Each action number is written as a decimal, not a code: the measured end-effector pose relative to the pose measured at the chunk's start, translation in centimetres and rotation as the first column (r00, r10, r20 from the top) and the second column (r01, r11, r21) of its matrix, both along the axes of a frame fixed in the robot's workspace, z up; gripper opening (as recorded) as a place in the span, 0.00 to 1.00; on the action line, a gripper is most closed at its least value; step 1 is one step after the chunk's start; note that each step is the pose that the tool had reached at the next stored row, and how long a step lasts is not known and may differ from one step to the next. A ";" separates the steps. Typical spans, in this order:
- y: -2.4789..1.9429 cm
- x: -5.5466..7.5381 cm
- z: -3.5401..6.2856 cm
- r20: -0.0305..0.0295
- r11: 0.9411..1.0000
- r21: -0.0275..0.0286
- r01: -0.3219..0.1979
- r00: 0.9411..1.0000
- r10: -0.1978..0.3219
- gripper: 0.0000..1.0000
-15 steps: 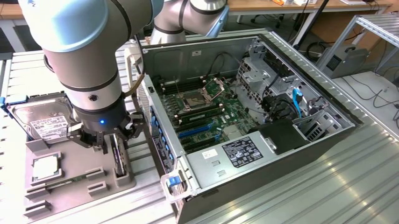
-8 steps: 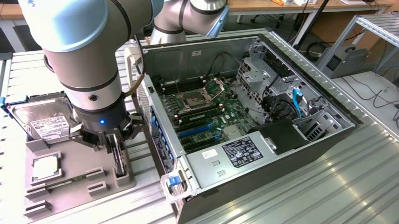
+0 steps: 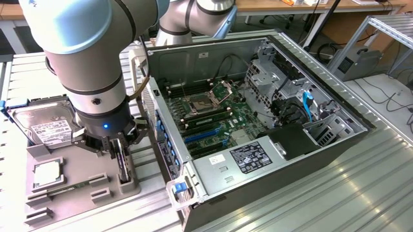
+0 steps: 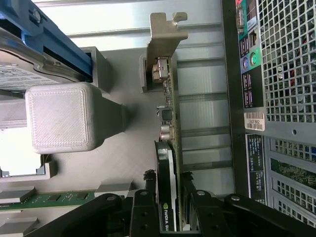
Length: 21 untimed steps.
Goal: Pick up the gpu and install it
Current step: 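Pick up the gpu and move the gpu toward the slot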
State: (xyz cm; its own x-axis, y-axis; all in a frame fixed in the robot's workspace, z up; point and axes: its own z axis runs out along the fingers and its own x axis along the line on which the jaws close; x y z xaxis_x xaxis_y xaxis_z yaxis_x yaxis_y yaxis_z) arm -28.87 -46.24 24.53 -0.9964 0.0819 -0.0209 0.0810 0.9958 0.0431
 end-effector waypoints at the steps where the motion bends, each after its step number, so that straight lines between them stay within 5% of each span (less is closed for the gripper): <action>1: 0.00 0.0 0.00 0.000 1.000 0.000 0.000 1.000 0.000 0.33; 4: 0.00 0.0 0.00 0.000 1.000 0.000 0.000 1.000 0.000 0.27; 21: 0.00 0.0 0.00 0.000 0.999 0.000 -0.046 0.999 0.046 0.27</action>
State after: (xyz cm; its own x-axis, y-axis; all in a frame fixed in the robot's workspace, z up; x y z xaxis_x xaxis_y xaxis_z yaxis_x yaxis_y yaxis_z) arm -28.88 -46.24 24.53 -0.9991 0.0356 -0.0208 0.0347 0.9985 0.0430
